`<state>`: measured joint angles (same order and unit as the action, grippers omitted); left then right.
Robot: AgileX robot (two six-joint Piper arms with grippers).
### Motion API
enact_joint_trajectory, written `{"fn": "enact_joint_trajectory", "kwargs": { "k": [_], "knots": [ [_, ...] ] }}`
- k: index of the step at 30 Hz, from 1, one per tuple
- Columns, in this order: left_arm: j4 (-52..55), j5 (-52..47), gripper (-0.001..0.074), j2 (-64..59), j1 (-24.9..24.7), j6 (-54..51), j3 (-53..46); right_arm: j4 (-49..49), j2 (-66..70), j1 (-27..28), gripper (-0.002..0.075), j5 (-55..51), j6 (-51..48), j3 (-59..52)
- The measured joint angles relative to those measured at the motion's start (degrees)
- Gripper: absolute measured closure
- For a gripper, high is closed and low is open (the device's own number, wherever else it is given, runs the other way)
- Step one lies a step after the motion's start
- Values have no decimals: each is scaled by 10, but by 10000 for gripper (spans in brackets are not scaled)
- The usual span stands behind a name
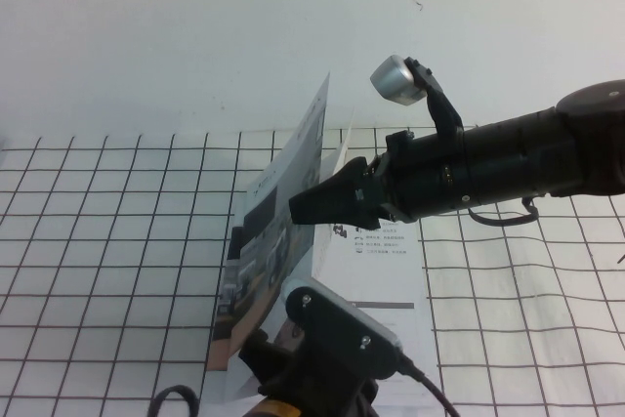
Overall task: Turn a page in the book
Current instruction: Open the closed book
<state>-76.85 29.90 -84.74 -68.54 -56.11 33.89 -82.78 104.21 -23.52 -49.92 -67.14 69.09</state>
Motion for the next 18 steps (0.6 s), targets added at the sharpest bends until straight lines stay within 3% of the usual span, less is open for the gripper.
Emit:
{"fn": "enact_joint_trajectory", "kwargs": {
  "k": [12, 18],
  "knots": [
    [-21, 37, 738, -60, -1, 9, 59, 0, 0, -1, 319, -18, -1, 0],
    [-82, 68, 738, -83, -1, 17, 61, 0, 0, -1, 319, -24, -1, 0]
  ]
}}
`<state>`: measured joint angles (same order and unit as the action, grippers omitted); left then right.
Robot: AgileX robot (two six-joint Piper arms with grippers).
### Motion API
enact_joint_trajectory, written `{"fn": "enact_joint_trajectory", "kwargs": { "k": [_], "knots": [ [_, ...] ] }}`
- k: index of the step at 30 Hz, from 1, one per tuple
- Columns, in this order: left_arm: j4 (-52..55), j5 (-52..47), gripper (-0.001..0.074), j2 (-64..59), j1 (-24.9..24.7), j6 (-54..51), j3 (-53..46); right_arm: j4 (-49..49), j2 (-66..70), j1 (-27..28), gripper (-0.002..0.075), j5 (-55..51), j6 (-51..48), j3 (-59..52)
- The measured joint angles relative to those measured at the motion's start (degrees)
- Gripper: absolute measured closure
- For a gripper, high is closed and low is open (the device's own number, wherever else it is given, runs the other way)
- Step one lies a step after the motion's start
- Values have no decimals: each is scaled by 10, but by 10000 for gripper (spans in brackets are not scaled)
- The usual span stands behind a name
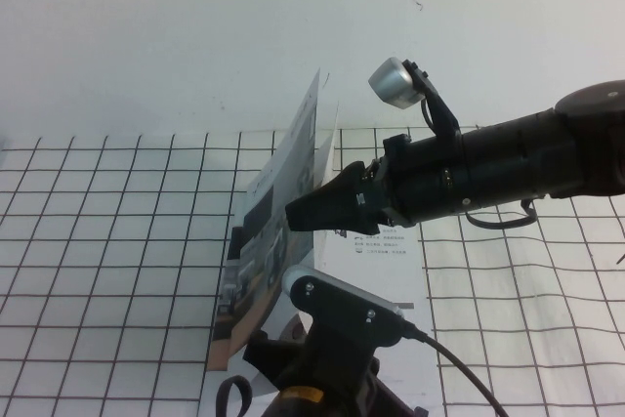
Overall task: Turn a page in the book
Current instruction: Open the closed book
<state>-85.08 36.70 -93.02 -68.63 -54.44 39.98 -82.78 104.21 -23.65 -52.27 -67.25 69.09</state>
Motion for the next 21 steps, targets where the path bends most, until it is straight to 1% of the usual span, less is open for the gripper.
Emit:
{"fn": "enact_joint_trajectory", "kwargs": {
  "k": [9, 15, 21],
  "knots": [
    [-85, 85, 738, 0, 0, -5, 0, 0, 0, -1, 319, -18, 0, 0],
    [-116, 122, 738, 4, 0, -12, 0, -1, -5, -1, 319, -33, 0, 0],
    [-128, 157, 737, 16, 0, -27, 1, -1, -50, -1, 319, -36, -7, 0]
  ]
}}
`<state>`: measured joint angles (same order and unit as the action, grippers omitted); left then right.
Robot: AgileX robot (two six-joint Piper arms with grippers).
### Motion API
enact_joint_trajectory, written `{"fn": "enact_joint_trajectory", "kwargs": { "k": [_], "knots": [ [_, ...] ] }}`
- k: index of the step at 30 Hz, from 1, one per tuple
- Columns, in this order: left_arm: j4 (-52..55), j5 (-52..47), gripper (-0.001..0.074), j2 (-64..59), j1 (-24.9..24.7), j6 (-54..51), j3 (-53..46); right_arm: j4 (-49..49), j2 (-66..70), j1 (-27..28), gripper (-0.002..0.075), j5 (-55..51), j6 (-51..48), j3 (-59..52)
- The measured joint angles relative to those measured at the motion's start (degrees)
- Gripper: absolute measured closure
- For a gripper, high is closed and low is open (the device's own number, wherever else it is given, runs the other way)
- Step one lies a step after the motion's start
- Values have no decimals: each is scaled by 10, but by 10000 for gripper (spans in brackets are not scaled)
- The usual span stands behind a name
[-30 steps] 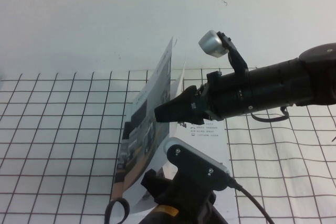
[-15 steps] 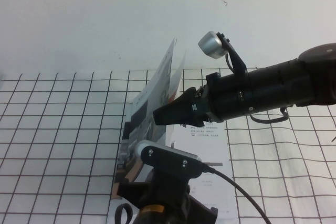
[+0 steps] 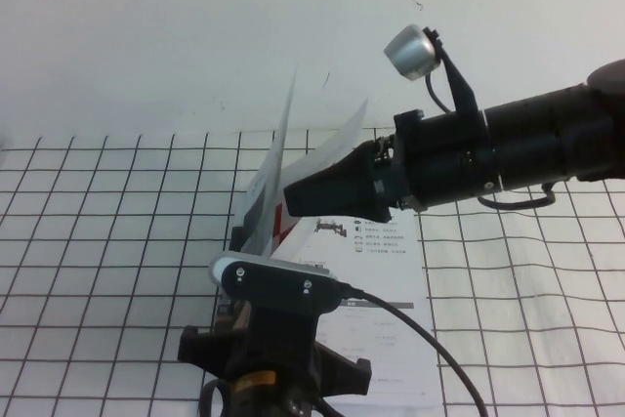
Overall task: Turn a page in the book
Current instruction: Open the closed book
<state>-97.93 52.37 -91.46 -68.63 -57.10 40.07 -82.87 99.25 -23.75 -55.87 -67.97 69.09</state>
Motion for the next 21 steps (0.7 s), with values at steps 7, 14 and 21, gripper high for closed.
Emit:
{"fn": "enact_joint_trajectory", "kwargs": {
  "k": [7, 14, 21],
  "knots": [
    [-14, 11, 737, 1, 0, -10, 0, 92, -46, 5, 414, 32, 20, 0],
    [-33, 28, 737, 7, 41, -29, 0, 243, -24, 9, 684, 85, 69, 0],
    [-35, -41, 737, 16, 125, -52, 0, 255, 69, 9, 726, 101, 66, 0]
  ]
}}
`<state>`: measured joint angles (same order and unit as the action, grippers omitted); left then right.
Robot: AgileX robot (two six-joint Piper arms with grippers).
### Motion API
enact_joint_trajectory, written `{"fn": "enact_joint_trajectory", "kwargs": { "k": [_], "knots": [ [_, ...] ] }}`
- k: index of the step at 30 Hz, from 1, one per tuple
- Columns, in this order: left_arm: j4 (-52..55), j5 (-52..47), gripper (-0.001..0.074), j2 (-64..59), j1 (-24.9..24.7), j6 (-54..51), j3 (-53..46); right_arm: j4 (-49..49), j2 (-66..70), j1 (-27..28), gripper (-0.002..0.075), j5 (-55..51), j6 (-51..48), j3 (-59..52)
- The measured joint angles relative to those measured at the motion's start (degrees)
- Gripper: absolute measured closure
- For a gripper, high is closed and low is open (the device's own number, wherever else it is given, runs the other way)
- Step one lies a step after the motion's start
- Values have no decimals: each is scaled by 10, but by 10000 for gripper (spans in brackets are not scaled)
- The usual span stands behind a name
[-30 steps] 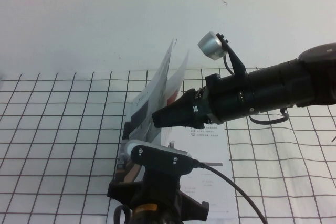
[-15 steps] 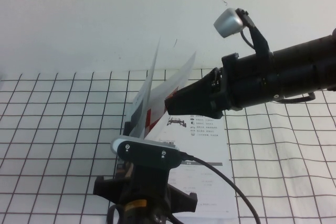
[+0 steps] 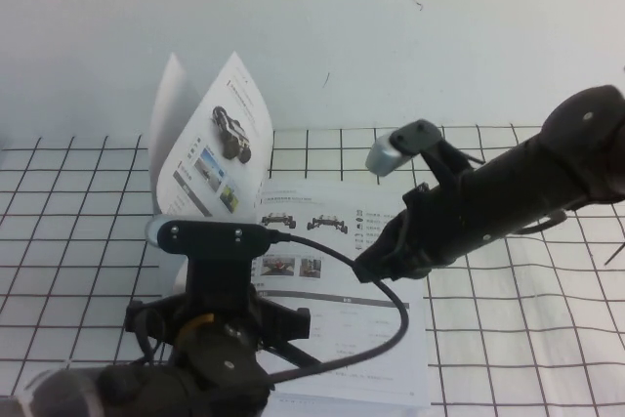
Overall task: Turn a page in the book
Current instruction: Open the closed book
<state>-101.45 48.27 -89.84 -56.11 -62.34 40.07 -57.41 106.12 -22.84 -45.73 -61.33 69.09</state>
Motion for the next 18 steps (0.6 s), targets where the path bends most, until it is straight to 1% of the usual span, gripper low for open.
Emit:
{"fn": "enact_joint_trajectory", "kwargs": {
  "k": [3, 8, 13, 18],
  "knots": [
    [0, -53, 737, 0, 28, -10, 0, 0, 48, 0, 727, 14, -7, 0],
    [0, -107, 737, 0, 68, -12, -6, 0, 99, 0, 727, 23, -10, 0],
    [2, -140, 737, 0, 105, 5, -32, 3, 112, 0, 727, 26, -11, 0],
    [3, -197, 737, 1, 136, 28, -64, 18, 112, 0, 727, 29, -11, 0]
  ]
}}
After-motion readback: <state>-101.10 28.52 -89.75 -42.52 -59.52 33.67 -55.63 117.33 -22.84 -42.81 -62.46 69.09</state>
